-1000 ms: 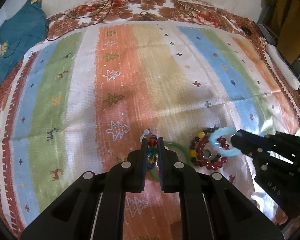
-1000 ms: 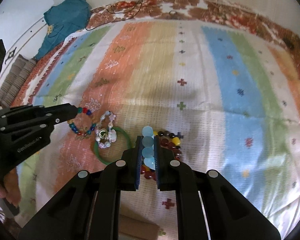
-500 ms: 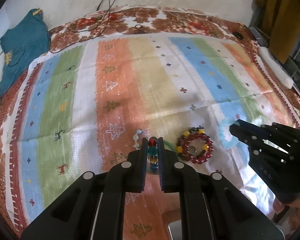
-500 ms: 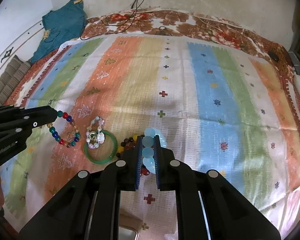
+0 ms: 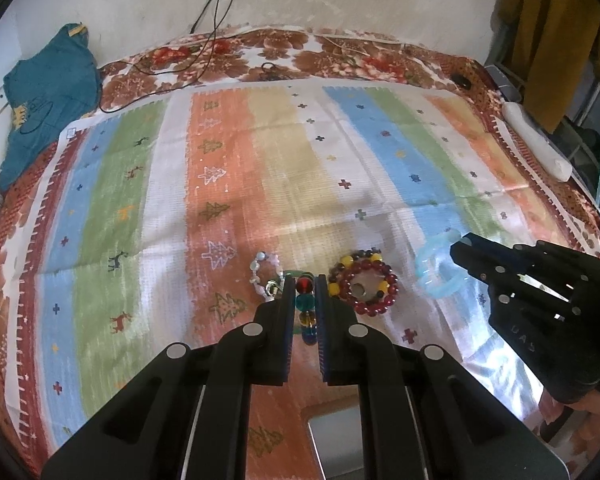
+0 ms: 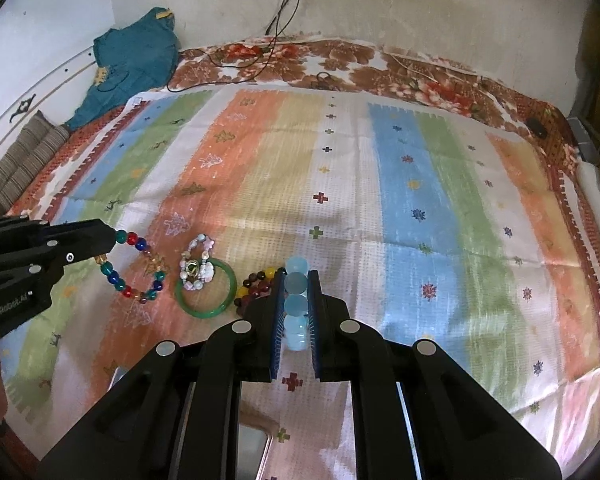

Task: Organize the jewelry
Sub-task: 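Carry both bracelets over the silver tin and open both tools to drop them, then move both tools back toward the dark-red bracelet and the pearl bracelet, then close the right tool on the dark-red bracelet while the left tool closes on the pearl bracelet, then lift the dark-red bracelet with the right tool while the left tool lifts the pearl bracelet, then carry both bracelets over the silver tin and open both tools to drop them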

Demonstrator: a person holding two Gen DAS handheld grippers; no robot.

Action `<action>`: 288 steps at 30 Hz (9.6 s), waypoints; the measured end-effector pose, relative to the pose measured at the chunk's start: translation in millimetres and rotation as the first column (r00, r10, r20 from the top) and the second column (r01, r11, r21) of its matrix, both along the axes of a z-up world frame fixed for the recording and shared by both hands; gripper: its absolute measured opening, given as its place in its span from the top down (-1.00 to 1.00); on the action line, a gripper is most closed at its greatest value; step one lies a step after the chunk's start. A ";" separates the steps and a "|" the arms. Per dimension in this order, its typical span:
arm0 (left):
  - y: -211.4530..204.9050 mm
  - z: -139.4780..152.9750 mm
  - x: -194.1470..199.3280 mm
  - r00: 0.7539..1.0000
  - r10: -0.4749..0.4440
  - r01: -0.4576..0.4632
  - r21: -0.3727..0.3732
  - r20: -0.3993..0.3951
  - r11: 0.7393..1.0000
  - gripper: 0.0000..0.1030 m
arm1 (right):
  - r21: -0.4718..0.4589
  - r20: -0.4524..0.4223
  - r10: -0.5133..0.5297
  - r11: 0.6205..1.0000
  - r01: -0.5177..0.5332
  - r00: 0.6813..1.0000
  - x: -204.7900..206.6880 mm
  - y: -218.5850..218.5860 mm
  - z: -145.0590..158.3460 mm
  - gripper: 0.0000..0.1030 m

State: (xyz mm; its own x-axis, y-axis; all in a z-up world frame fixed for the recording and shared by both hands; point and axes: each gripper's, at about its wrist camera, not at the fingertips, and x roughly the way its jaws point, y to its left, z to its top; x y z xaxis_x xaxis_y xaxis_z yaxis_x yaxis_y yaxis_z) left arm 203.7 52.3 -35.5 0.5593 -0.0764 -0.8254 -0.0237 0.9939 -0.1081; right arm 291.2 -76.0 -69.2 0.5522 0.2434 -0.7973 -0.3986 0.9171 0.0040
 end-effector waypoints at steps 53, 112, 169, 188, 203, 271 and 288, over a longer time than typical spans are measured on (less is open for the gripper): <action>-42.5 39.0 -112.4 0.982 -0.124 0.133 -0.054 0.139 0.990 0.82 | 0.138 0.034 0.125 0.982 -0.129 0.992 -107.6 -25.0 31.4 0.76; 39.0 -49.0 29.9 0.984 0.154 -0.155 0.004 -0.090 0.988 0.27 | -0.001 -0.121 -0.056 0.998 0.057 0.991 12.5 -18.7 -32.8 -0.28; 60.4 -138.9 96.3 0.957 0.123 -0.129 -0.007 -0.263 0.992 0.21 | -0.071 -0.290 -0.048 0.997 0.028 0.956 63.9 8.0 -106.5 0.02; 58.0 -135.0 99.5 0.962 0.112 -0.109 0.026 -0.250 0.994 0.80 | -0.063 -0.285 -0.002 0.998 -0.016 0.958 64.3 11.7 -107.2 0.72; 38.0 -82.0 77.8 0.985 0.065 -0.066 0.002 -0.160 0.998 0.80 | 0.018 -0.206 0.018 1.000 -0.014 0.978 41.6 9.4 -59.4 0.72; -18.2 26.5 -31.0 0.996 -0.050 0.054 -0.051 0.069 0.997 0.80 | 0.096 -0.036 0.063 0.994 -0.059 0.997 -42.1 1.8 13.8 0.72; -31.7 48.6 -73.8 0.987 -0.080 0.093 -0.088 0.140 0.992 0.80 | 0.115 0.019 0.105 0.988 -0.106 0.994 -75.0 -0.5 29.4 0.72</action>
